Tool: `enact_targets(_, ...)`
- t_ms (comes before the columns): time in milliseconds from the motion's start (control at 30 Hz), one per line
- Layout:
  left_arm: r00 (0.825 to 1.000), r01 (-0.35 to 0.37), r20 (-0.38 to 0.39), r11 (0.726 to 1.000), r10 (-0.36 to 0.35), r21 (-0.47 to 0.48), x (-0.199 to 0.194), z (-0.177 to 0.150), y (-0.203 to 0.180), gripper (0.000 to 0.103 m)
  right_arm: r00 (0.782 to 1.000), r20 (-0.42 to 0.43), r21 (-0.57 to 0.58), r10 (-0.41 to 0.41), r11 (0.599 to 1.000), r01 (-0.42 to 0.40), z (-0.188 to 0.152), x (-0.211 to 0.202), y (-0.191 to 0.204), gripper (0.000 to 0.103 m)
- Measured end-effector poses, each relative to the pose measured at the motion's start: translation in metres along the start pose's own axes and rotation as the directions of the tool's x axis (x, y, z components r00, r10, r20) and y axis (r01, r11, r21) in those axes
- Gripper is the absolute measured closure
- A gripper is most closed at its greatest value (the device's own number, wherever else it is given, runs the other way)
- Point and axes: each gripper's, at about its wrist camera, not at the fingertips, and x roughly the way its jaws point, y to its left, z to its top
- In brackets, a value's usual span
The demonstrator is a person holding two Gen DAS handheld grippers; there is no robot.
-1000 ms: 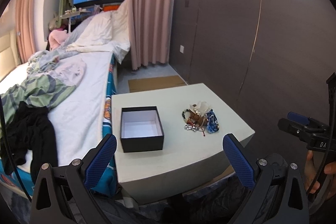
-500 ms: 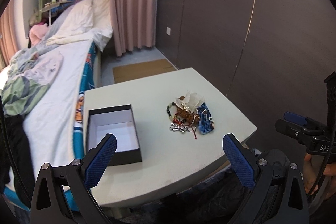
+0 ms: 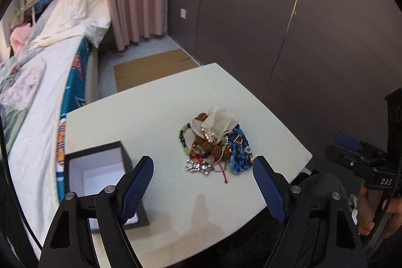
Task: Organize jewelry
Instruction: 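Lower the left tool onto the white organza pouch and close on it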
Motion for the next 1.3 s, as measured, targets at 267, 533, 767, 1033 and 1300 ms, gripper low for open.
enact_targets(267, 0.998, 0.018, -0.057, 0.999, -0.016, 0.031, 0.036, 0.024, 0.000, 0.030, 1.000, -0.027, 0.027, -0.014, 1.000, 0.015, 0.011, 0.019, -0.007, 0.000)
enact_targets(533, 0.993, 0.046, -0.113, 0.995, -0.036, 0.089, 0.074, 0.047, -0.009, 0.031, 0.998, -0.049, 0.045, -0.035, 0.998, 0.037, 0.020, 0.028, -0.014, 0.000)
enact_targets(767, 0.979, 0.071, -0.197, 0.990, -0.046, 0.123, 0.115, 0.058, -0.016, 0.040, 0.997, -0.066, 0.046, -0.050, 0.998, 0.053, 0.026, 0.031, -0.016, 0.000)
enact_targets(1033, 0.969, 0.107, -0.234, 0.989, -0.081, 0.100, 0.130, 0.057, -0.012, 0.101, 0.996, -0.083, 0.031, -0.042, 0.999, 0.045, 0.034, 0.038, -0.008, 0.000)
enact_targets(1300, 0.988, 0.098, -0.128, 0.994, -0.092, 0.046, 0.087, 0.068, 0.010, 0.103, 0.994, -0.111, 0.002, -0.013, 1.000, 0.014, 0.043, 0.050, 0.008, 0.000)
